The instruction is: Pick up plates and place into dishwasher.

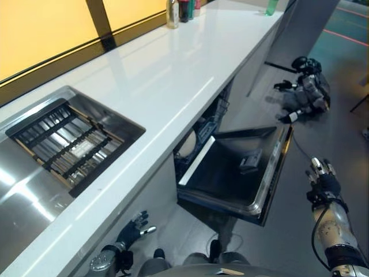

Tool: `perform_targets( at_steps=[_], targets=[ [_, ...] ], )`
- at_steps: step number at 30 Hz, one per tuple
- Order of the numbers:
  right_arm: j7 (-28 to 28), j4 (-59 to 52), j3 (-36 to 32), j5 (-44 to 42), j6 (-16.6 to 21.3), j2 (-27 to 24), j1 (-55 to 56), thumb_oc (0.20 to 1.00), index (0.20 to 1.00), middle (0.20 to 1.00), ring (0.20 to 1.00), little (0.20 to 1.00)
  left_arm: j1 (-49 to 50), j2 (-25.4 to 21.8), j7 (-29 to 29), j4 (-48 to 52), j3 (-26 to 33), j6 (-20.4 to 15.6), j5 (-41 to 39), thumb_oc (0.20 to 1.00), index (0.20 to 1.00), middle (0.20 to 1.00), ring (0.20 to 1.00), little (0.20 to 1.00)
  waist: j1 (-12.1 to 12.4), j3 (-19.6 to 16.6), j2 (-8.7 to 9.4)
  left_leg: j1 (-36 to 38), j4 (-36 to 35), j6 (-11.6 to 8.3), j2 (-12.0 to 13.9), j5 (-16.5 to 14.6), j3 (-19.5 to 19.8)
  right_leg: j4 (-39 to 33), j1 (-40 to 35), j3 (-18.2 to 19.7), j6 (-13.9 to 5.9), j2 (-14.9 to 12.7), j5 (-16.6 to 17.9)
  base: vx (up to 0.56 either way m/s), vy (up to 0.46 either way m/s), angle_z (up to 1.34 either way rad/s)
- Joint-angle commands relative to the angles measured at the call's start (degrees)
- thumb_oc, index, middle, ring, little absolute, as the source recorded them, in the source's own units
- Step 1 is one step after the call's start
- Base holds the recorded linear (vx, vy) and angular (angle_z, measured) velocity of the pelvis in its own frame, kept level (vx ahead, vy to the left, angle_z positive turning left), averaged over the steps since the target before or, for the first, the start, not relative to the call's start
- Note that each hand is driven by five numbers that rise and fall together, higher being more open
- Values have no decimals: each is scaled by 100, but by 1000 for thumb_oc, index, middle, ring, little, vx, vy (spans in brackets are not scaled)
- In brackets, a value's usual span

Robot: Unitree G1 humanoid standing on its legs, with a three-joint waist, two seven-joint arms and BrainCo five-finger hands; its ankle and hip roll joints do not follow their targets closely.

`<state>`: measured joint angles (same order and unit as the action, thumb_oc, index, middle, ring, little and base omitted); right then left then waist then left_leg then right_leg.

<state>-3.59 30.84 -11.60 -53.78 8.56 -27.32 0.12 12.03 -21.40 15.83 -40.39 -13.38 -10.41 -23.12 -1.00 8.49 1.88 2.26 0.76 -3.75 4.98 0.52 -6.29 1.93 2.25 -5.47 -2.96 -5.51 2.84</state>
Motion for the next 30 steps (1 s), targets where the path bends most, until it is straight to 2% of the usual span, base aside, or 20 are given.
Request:
perform_targets(
  at_steps=[1,5,11,15,19,21,26,30],
  targets=[
    [188,154,-222,-502,319,-104,-435,1000,1000,1000,1000,1000,-196,-18,-7,-26,116,-248,160,1000,1000,1000,1000,1000,-29,292,88,-787,1266,226,199,-484,170,496,-17,209,-270,-359,-266,-126,-94,-4],
    [354,684,-185,-1430,635,-5,-890,1000,1000,1000,1000,1000,-588,-161,-136,45,-28,-304,-31,1000,1000,1000,1000,1000,35,844,-28,-1508,1929,203,294,-577,336,1051,515,177,-158,-318,-375,-256,-75,-1],
    [149,1398,-189,-1713,773,-209,-1455,1000,1000,1000,1000,1000,-677,-292,-285,117,-186,-346,-267,1000,1000,1000,1000,1000,105,1295,-263,-2185,2424,145,299,-517,565,1580,1125,160,8,-265,-463,-119,-18,-1],
    [430,2074,-289,-2069,587,-425,-1693,1000,1000,1000,1000,1000,-718,-278,-401,17,-351,-466,-239,1000,1000,1000,1000,1000,110,1463,-388,-2483,2669,123,252,-515,681,1898,1430,160,109,-236,-534,-56,7,4],
    [617,2443,-248,-2269,348,-493,-1821,1000,1000,1000,1000,1000,-812,-291,-444,-68,-473,-435,-338,1000,1000,1000,1000,1000,90,1570,-475,-2716,2912,143,206,-508,751,2226,1703,176,180,-221,-627,-24,-22,-3],
    [949,2829,-252,-2649,111,-579,-1952,1000,1000,1000,1000,1000,-864,-282,-411,-156,-578,-503,-379,1000,1000,1000,1000,1000,93,1656,-555,-2913,3179,135,176,-507,836,2440,1864,188,217,-191,-707,-6,-15,0],
    [1733,3287,-196,-3110,-443,-625,-2332,1000,1000,1000,1000,1000,-955,-326,-466,-24,-886,-626,-507,1000,1000,1000,1000,1000,127,1818,-750,-3208,3342,171,76,-446,903,2773,2243,177,246,-200,-757,-28,-20,2],
    [2165,3391,-51,-3098,-564,-619,-2629,1000,1000,1000,1000,1000,-989,-427,-472,252,-992,-661,-646,1000,1000,1000,1000,1000,177,1876,-839,-3387,3369,178,37,-417,894,2918,2460,132,227,-246,-773,-27,-21,1]
  ],
)
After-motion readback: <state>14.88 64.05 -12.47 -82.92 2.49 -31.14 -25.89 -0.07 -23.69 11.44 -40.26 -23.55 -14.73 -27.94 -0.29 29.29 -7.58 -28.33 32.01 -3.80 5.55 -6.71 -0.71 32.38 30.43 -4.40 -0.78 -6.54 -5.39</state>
